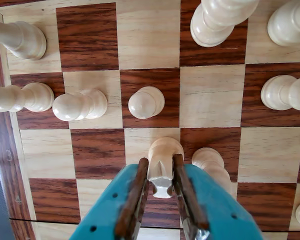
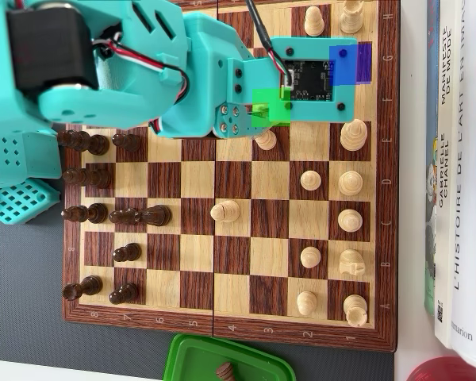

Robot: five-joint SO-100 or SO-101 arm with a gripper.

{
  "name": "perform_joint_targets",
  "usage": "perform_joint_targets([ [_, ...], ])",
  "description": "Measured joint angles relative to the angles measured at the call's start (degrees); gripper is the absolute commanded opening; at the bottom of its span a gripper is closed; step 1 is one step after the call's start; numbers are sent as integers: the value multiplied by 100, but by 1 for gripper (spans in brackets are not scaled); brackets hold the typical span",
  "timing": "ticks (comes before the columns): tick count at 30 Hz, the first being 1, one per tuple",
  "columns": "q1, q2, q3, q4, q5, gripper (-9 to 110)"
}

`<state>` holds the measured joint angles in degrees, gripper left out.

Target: Play chess

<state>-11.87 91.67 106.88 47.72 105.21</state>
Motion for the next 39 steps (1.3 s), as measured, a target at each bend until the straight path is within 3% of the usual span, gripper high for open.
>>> perform_joint_targets([
  [39, -114, 0, -167, 9, 0, 14],
])
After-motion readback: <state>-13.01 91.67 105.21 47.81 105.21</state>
